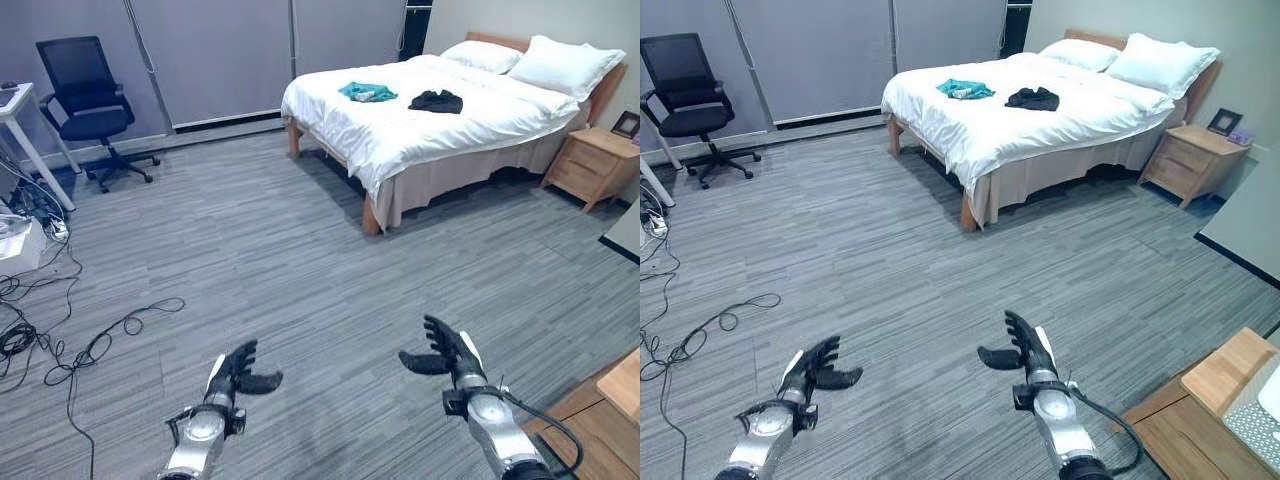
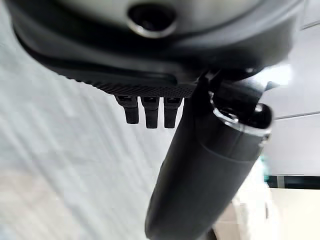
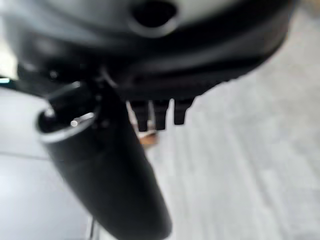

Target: Pick up bed clothes into laundry basket.

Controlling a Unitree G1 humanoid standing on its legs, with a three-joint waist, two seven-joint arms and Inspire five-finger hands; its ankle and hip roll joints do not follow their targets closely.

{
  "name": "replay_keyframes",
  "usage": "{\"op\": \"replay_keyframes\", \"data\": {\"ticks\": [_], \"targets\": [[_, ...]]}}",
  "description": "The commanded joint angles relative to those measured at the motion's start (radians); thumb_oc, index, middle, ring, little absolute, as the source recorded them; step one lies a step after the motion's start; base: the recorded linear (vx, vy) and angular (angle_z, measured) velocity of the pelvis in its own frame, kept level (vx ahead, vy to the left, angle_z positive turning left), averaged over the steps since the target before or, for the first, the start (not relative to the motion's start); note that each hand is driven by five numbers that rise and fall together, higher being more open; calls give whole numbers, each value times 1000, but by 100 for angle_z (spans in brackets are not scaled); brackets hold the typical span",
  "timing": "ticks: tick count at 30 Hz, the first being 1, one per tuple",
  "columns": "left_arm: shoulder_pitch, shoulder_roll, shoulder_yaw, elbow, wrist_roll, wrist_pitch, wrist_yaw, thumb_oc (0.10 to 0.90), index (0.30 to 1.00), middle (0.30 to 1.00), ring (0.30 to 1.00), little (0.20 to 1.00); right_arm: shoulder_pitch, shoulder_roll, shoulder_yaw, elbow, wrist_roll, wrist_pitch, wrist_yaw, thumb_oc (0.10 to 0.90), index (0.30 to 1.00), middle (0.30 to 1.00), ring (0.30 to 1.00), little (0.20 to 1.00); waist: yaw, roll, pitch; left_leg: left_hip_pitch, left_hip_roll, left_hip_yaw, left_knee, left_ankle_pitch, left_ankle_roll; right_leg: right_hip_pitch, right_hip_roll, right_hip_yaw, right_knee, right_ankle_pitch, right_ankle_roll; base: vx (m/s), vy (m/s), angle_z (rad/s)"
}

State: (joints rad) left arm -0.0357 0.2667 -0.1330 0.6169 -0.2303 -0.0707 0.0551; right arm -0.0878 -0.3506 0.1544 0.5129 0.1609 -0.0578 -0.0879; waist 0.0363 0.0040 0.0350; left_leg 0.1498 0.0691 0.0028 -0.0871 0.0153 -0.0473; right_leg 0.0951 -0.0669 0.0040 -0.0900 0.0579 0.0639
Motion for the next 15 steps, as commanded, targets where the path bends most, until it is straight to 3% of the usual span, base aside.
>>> {"op": "replay_keyframes", "data": {"ticks": [1,4,8,11,12,13,15], "targets": [[-42,29,31,7,-46,-67,-8,800,900,900,900,900,-24,-24,-8,-40,-24,-77,30,800,900,900,900,900,-9,-49,1,-59,-121,-14,0,13,52,-13,47,-58,3,10,-20,4,12,-4],[-17,36,59,-31,-44,-76,-1,800,900,900,900,900,-7,-24,-11,-98,-32,-90,40,800,900,900,900,900,-7,-49,9,-60,-122,-12,0,12,53,-15,46,-58,3,8,-18,2,4,-2],[37,41,201,-95,-92,-102,50,800,900,900,900,900,18,-20,-55,-184,-61,-111,22,800,900,900,900,900,4,-47,43,-57,-129,3,0,5,74,-21,38,-56,12,9,-18,4,39,-4],[49,55,245,-133,-112,-108,59,800,900,900,900,900,3,-28,-67,-189,-73,-111,16,800,900,900,900,900,16,-38,73,-68,-127,16,14,4,86,-81,32,-50,114,-23,-25,-68,80,-19],[54,77,285,-166,-121,-114,67,800,900,900,900,900,-7,-26,-78,-217,-70,-115,17,800,900,900,900,900,30,-29,106,-95,-132,28,67,-17,104,-192,15,-68,336,-46,-4,-47,101,-38],[55,77,286,-166,-121,-114,67,800,900,900,900,900,-7,-26,-78,-217,-69,-115,17,800,900,900,900,900,31,-32,105,-98,-134,29,70,-18,105,-200,13,-66,346,-51,-3,-30,150,-54],[63,90,301,-198,-120,-111,69,800,900,900,900,900,13,-16,-91,-235,-57,-118,22,800,900,900,900,900,30,-31,121,-86,-147,28,84,-31,124,-278,-15,-75,552,32,30,66,103,-42]]}}
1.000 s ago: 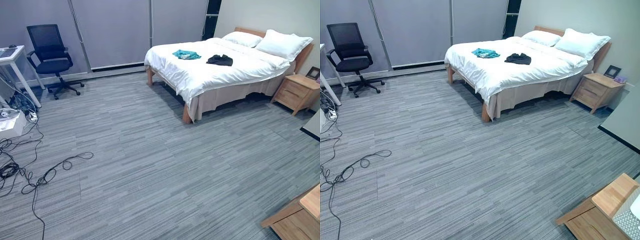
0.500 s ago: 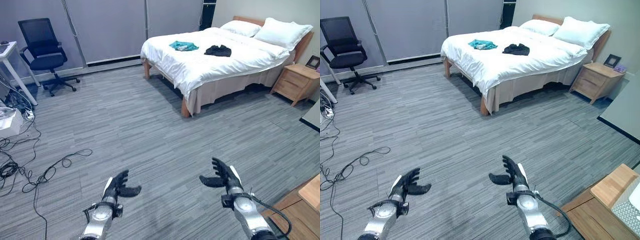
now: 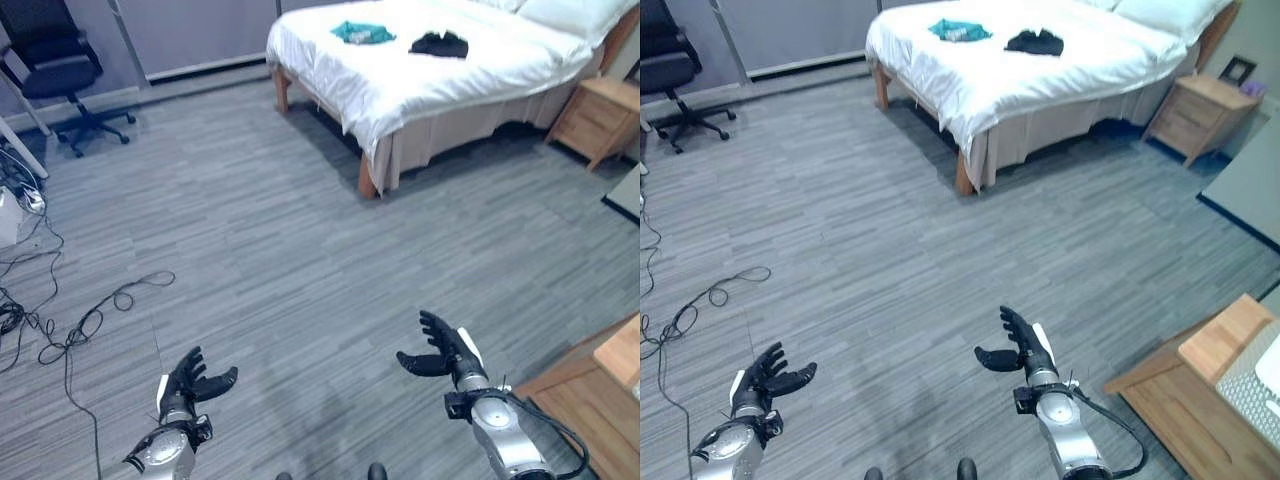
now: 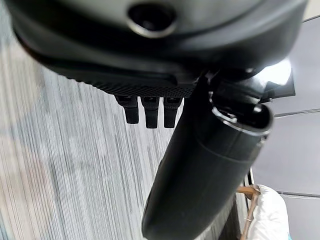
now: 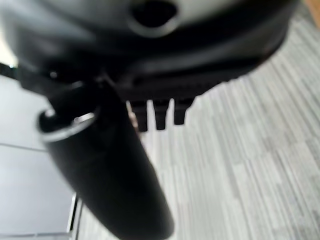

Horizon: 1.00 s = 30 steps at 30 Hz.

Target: Pick up bed clothes into laundry basket.

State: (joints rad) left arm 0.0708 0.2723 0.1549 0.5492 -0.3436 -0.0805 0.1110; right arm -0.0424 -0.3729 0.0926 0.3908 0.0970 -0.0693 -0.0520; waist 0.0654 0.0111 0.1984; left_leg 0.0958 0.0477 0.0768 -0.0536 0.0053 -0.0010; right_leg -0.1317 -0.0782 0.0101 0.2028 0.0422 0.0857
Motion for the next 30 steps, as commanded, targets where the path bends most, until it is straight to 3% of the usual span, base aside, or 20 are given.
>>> {"op": "replay_keyframes", "data": {"ticks": [1,3,5,6,8,9,11,12,15,16,18,20,21,22,23,24,26,28,29,30], "targets": [[-47,84,24,-146,-21,-102,10,800,900,900,900,900,-19,12,-38,-129,5,-106,-12,800,900,900,900,900,-10,-34,-29,-17,-123,-50,53,-29,87,-88,-8,-75,365,78,11,113,95,-22],[-55,83,27,-149,-28,-103,12,800,900,900,900,900,-16,12,-41,-134,1,-104,-13,800,900,900,900,900,-15,-33,-16,-7,-125,-57,56,-34,88,-120,-11,-74,419,73,8,94,46,-14],[-82,79,27,-175,-34,-114,27,800,900,900,900,900,-26,11,-49,-142,-3,-102,-17,800,900,900,900,900,-27,-34,6,48,-119,-63,48,-69,76,-211,-104,-132,340,94,16,252,-17,12],[-82,79,27,-175,-34,-113,27,800,900,900,900,900,-26,11,-49,-142,-3,-102,-17,800,900,900,900,900,-29,-32,8,52,-117,-66,47,-71,76,-205,-103,-136,339,92,16,467,-128,32],[-125,67,10,-177,-66,-130,26,800,900,900,900,900,-20,-3,-77,-111,12,-107,-39,800,900,900,900,900,-91,-46,14,146,-108,-141,42,-126,46,-218,-31,-66,25,121,35,471,-172,54],[-126,67,10,-177,-66,-131,26,800,900,900,900,900,-20,-3,-77,-110,13,-108,-39,800,900,900,900,900,-92,-45,15,146,-107,-142,42,-124,46,-212,-30,-69,12,130,34,330,-123,73],[-147,68,-2,-177,-70,-136,22,800,900,900,900,900,-19,-11,-88,-101,22,-107,-50,800,900,900,900,900,-123,-46,5,196,-84,-167,19,-150,26,-238,-27,-63,-133,181,61,456,-154,49],[-155,63,-3,-169,-70,-136,17,800,900,900,900,900,-14,-9,-99,-99,26,-105,-54,800,900,900,900,900,-142,-58,-12,237,-69,-188,21,-150,14,-261,-37,-87,-175,229,75,498,-161,33],[-143,53,1,-177,-75,-131,11,800,900,900,900,900,6,-4,-110,-113,41,-107,-40,800,900,900,900,900,-146,-50,-41,244,-26,-189,73,-127,-19,-222,-32,-121,-140,211,53,468,-206,67],[-142,33,-7,-170,-112,-129,7,800,900,900,900,900,19,-10,-110,-110,46,-107,-39,800,900,900,900,900,-159,-43,-64,181,13,-172,276,20,-70,-183,8,-98,-96,176,11,649,-344,49],[-158,9,-13,-157,-156,-135,4,800,900,900,900,900,18,-18,-110,-112,79,-108,-45,800,900,900,900,900,-162,-63,-68,23,64,-93,620,164,-70,-92,23,-132,-116,119,-62,606,-455,93],[-167,5,-14,-160,-188,-136,-10,800,900,900,900,900,29,-23,-122,-112,112,-120,-53,800,900,900,900,900,-127,-101,-23,-170,70,-48,927,157,-35,-5,38,-124,-131,60,-122,369,-495,8],[-170,-6,-17,-152,-216,-136,-18,800,900,900,900,900,31,-24,-130,-99,110,-117,-67,800,900,900,900,900,-110,-109,-7,-253,65,-46,994,133,-20,25,52,-114,-134,38,-142,299,-389,-36],[-175,-21,-19,-134,-245,-139,-29,800,900,900,900,900,33,-25,-137,-91,109,-113,-74,800,900,900,900,900,-101,-111,-2,-338,31,-38,1011,105,-17,53,56,-106,-144,25,-149,191,-190,5],[-175,-21,-19,-134,-245,-139,-29,800,900,900,900,900,33,-24,-136,-91,109,-113,-74,800,900,900,900,900,-102,-111,-4,-340,30,-39,1011,106,-16,51,55,-107,-144,25,-149,415,-151,15],[-168,-45,-17,-115,-282,-136,-33,800,900,900,900,900,43,-27,-150,-107,100,-105,-78,800,900,900,900,900,-77,-109,5,-457,-37,-26,936,63,-3,117,70,-89,-157,3,-149,481,-104,5],[-138,-60,5,-120,-324,-139,-46,800,900,900,900,900,52,-18,-163,-123,102,-105,-71,800,900,900,900,900,-43,-112,-1,-516,-75,-15,738,106,4,174,83,-71,-184,-8,-141,622,-74,-1],[-93,-67,42,-141,-339,-152,-53,800,900,900,900,900,54,-6,-166,-124,94,-108,-63,800,900,900,900,900,3,-106,-8,-517,-49,11,433,194,-17,247,106,-52,-215,-32,-127,539,7,-33],[-93,-66,42,-141,-339,-152,-53,800,900,900,900,900,54,-6,-166,-124,94,-108,-63,800,900,900,900,900,5,-109,-5,-509,-51,15,425,198,-16,251,103,-50,-216,-31,-127,632,113,-25],[-63,-71,73,-164,-342,-156,-63,800,900,900,900,900,50,3,-159,-126,77,-112,-51,800,900,900,900,900,36,-90,-25,-497,-33,23,196,218,-34,301,117,-38,-235,-63,-110,634,150,-35]]}}
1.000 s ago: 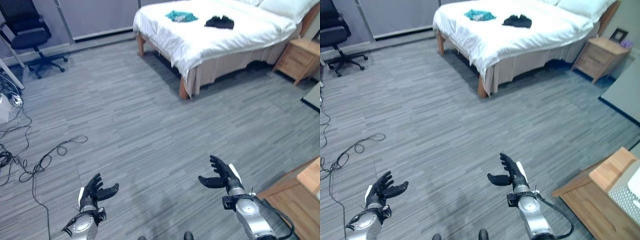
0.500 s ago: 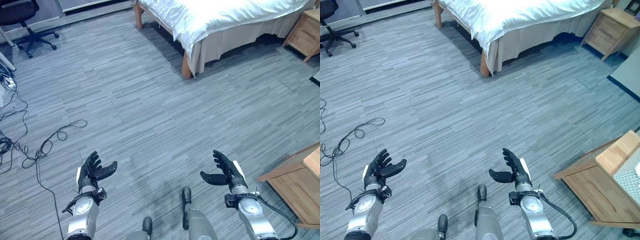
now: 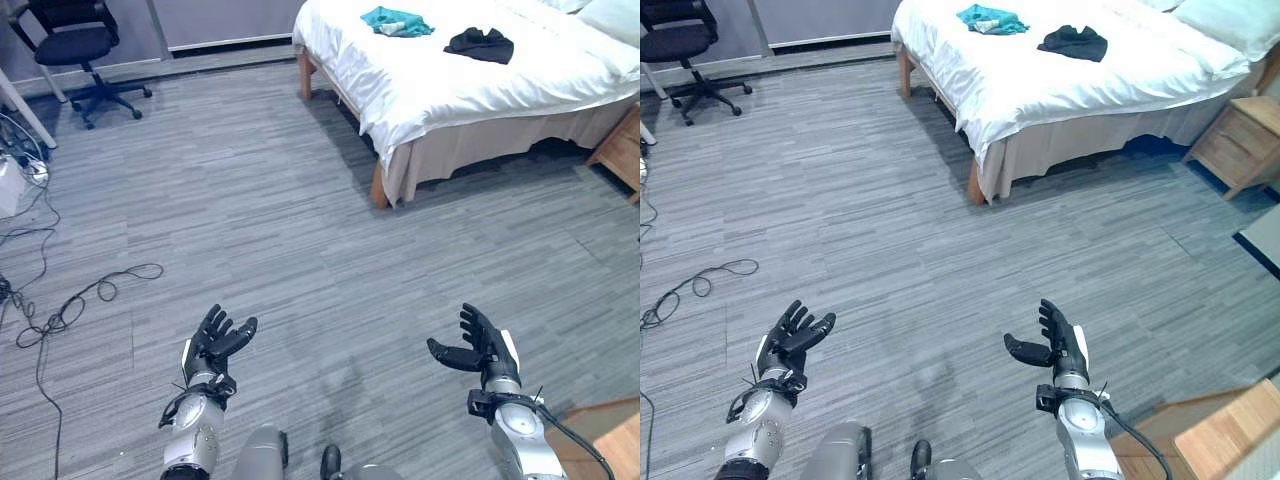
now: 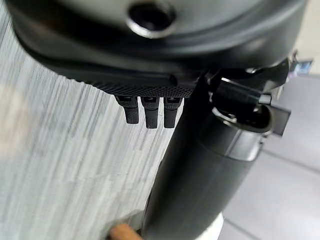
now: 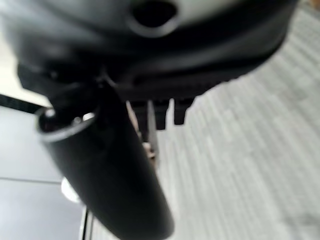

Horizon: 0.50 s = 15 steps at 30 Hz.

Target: Pick up bed clothes into laundry basket.

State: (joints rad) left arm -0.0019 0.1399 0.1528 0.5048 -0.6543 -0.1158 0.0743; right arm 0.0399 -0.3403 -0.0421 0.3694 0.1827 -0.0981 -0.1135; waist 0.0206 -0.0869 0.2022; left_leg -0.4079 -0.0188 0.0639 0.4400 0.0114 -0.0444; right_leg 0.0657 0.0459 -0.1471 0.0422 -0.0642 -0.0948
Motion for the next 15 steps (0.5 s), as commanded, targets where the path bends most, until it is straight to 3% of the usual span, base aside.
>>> {"op": "replay_keyframes", "data": {"ticks": [1,5,7,8,10,11,12,15], "targets": [[26,53,94,-140,-45,-129,-38,800,900,900,900,900,-38,-28,-20,-107,-17,-88,17,800,900,900,900,900,103,5,-32,23,45,56,-426,228,7,151,-16,136,-81,18,77,649,153,-29],[36,55,117,-171,-70,-127,-70,800,900,900,900,900,-52,-17,-23,-101,-16,-85,23,800,900,900,900,900,134,4,-57,65,70,81,-475,277,-23,234,-40,179,-87,-8,84,576,120,-84],[28,78,131,-182,-71,-123,-92,800,900,900,900,900,-50,4,-25,-125,-15,-79,36,800,900,900,900,900,129,3,-104,102,83,129,-448,290,-13,271,-69,182,-78,-17,104,615,223,-34],[30,89,127,-184,-62,-121,-117,800,900,900,900,900,-53,7,-23,-128,-20,-75,45,800,900,900,900,900,134,-7,-119,100,60,128,-408,259,11,272,-101,171,-46,-5,123,541,241,-14],[26,112,123,-190,-31,-119,-107,800,900,900,900,900,-54,18,-20,-126,-25,-76,48,800,900,900,900,900,154,-26,-136,110,33,134,-354,202,48,231,-157,160,103,122,185,421,186,-9],[26,112,123,-190,-31,-119,-107,800,900,900,900,900,-54,18,-20,-126,-25,-76,48,800,900,900,900,900,156,-26,-137,109,34,135,-353,202,48,229,-156,161,103,122,185,506,290,-33],[21,145,126,-193,-6,-116,-93,800,900,900,900,900,-76,55,-6,-126,38,-80,54,800,900,900,900,900,155,-19,-126,178,9,160,-354,141,89,148,-198,133,349,290,215,490,352,-53],[27,172,140,-210,1,-106,-103,800,900,900,900,900,-86,64,9,-143,36,-71,68,800,900,900,900,900,126,30,-93,315,8,178,-383,74,135,-5,-271,27,602,359,201,525,441,-49]]}}
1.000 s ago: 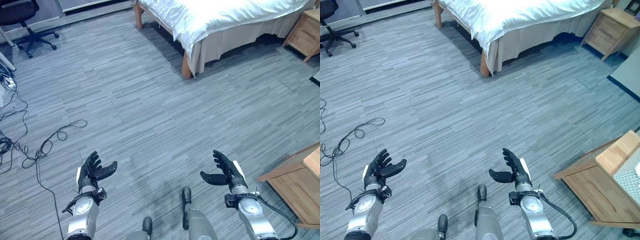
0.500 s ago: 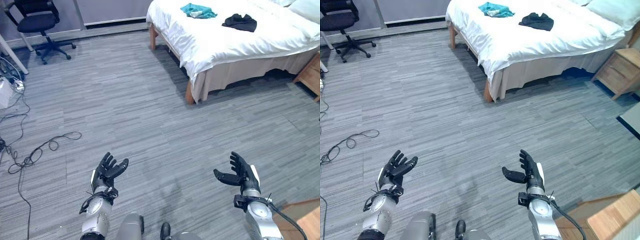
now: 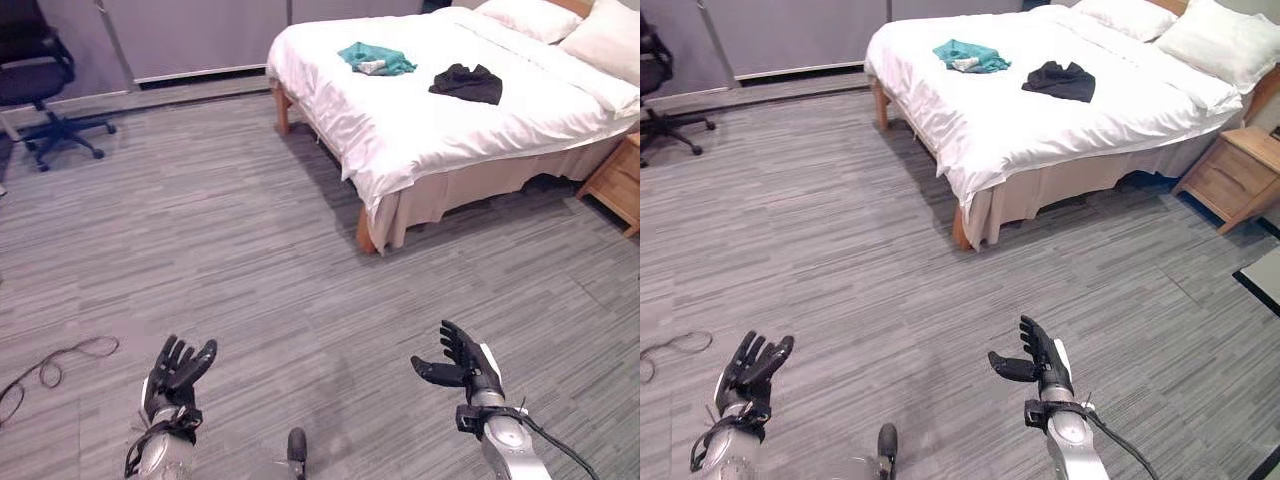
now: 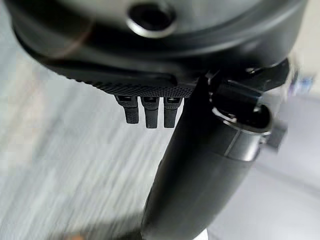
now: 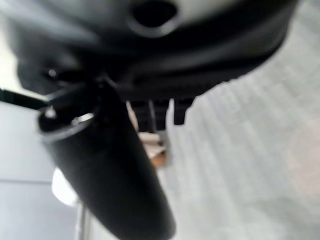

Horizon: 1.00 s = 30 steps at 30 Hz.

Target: Pick up bed clothes into laundry basket.

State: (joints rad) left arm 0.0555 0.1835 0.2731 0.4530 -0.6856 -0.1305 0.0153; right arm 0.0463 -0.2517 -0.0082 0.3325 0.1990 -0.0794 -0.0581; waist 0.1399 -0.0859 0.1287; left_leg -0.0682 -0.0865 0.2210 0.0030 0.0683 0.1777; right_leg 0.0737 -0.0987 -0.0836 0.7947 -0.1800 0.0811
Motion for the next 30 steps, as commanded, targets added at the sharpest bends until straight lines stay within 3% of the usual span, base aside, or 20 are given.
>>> {"op": "replay_keyframes", "data": {"ticks": [1,2,3,6,8,9,11,14,15,17,19,20,21,22,23,24,26,27,29,30], "targets": [[-28,128,21,-164,39,-91,-44,800,900,900,900,900,-92,-17,-22,-105,21,-87,17,800,900,900,900,900,-6,45,-17,16,79,25,44,-4,-81,-54,-139,-71,-124,471,25,313,263,-13],[-27,126,22,-165,40,-91,-43,800,900,900,900,900,-92,-18,-21,-105,21,-87,17,800,900,900,900,900,-10,42,-14,19,73,23,42,-5,-80,-53,-145,-73,-115,464,26,485,264,23],[-34,130,21,-164,50,-88,-41,800,900,900,900,900,-88,-12,-17,-99,19,-80,22,800,900,900,900,900,-43,60,-5,105,71,14,12,-31,-76,-150,-184,-116,-106,415,26,509,185,24],[-49,121,3,-166,44,-78,-69,800,900,900,900,900,-49,-25,-36,-101,11,-68,38,800,900,900,900,900,-104,77,20,193,59,-33,-15,-52,-92,-273,-117,-120,-190,354,24,523,117,32],[-64,111,-13,-149,46,-78,-79,800,900,900,900,900,-25,-30,-51,-101,7,-69,34,800,900,900,900,900,-140,60,23,242,34,-57,-23,-86,-113,-312,-93,-117,-414,371,27,534,-22,69],[-73,103,-25,-134,44,-78,-82,800,900,900,900,900,-14,-29,-57,-99,15,-71,28,800,900,900,900,900,-163,60,25,281,33,-76,-36,-106,-125,-311,-53,-99,-531,374,35,387,-28,52],[-86,97,-31,-116,48,-79,-85,800,900,900,900,900,-1,-28,-61,-101,24,-72,28,800,900,900,900,900,-183,57,21,311,31,-87,-48,-111,-138,-309,-18,-90,-638,387,40,360,-13,54],[-115,78,-27,-90,61,-85,-89,800,900,900,900,900,24,-29,-80,-110,31,-77,29,800,900,900,900,900,-214,55,-1,382,39,-108,-54,-131,-174,-324,12,-160,-843,429,56,586,-56,32],[-128,69,-34,-76,74,-87,-93,800,900,900,900,900,32,-29,-86,-107,28,-77,29,800,900,900,900,900,-234,52,-19,434,54,-129,-32,-145,-199,-329,8,-206,-859,444,58,690,-107,43],[-127,59,-47,-77,87,-87,-91,800,900,900,900,900,41,-35,-88,-115,33,-78,37,800,900,900,900,900,-245,61,-39,449,85,-145,31,-129,-227,-302,17,-197,-836,439,44,597,-131,46],[-127,53,-53,-73,93,-91,-86,800,900,900,900,900,40,-41,-85,-111,32,-81,36,800,900,900,900,900,-252,60,-49,432,96,-153,109,-99,-240,-284,18,-193,-835,456,37,443,-170,47],[-127,49,-88,-64,83,-84,-93,800,900,900,900,900,37,-56,-74,-106,48,-85,29,800,900,900,900,900,-270,66,-63,351,162,-137,410,54,-294,-212,67,-153,-817,390,-30,491,-311,5],[-145,46,-90,-59,56,-83,-84,800,900,900,900,900,23,-67,-71,-110,66,-89,18,800,900,900,900,900,-268,52,-57,246,182,-119,601,127,-322,-174,60,-169,-823,361,-63,490,-309,17],[-145,47,-90,-59,56,-83,-84,800,900,900,900,900,23,-67,-70,-110,66,-89,18,800,900,900,900,900,-269,51,-59,244,181,-120,602,128,-322,-176,59,-170,-823,361,-63,261,-253,34],[-152,40,-97,-64,32,-83,-81,800,900,900,900,900,14,-75,-71,-119,85,-93,8,800,900,900,900,900,-248,36,-31,153,203,-101,757,150,-318,-130,64,-151,-830,341,-92,317,-296,16],[-150,38,-94,-49,22,-78,-81,800,900,900,900,900,4,-85,-68,-117,76,-94,0,800,900,900,900,900,-219,9,-11,38,205,-80,871,119,-265,-65,81,-123,-853,298,-127,318,-291,-8],[-148,34,-90,-40,21,-76,-77,800,900,900,900,900,-1,-94,-69,-114,49,-88,-13,800,900,900,900,900,-195,14,1,-25,212,-58,881,79,-262,-25,94,-115,-867,287,-131,324,-134,-31],[-151,30,-84,-24,0,-75,-82,800,900,900,900,900,-7,-98,-74,-118,41,-87,-25,800,900,900,900,900,-171,10,6,-95,223,-17,735,56,-245,15,84,-107,-875,276,-118,459,-35,-43],[-147,28,-86,-21,-4,-75,-83,800,900,900,900,900,-10,-96,-74,-116,48,-88,-25,800,900,900,900,900,-160,10,8,-98,211,-14,650,48,-236,34,82,-92,-879,269,-110,297,39,-30],[-140,25,-83,-14,-7,-79,-84,800,900,900,900,900,-12,-98,-70,-118,41,-94,-24,800,900,900,900,900,-150,18,12,-118,206,-15,529,48,-229,49,88,-80,-880,256,-101,347,141,-39]]}}
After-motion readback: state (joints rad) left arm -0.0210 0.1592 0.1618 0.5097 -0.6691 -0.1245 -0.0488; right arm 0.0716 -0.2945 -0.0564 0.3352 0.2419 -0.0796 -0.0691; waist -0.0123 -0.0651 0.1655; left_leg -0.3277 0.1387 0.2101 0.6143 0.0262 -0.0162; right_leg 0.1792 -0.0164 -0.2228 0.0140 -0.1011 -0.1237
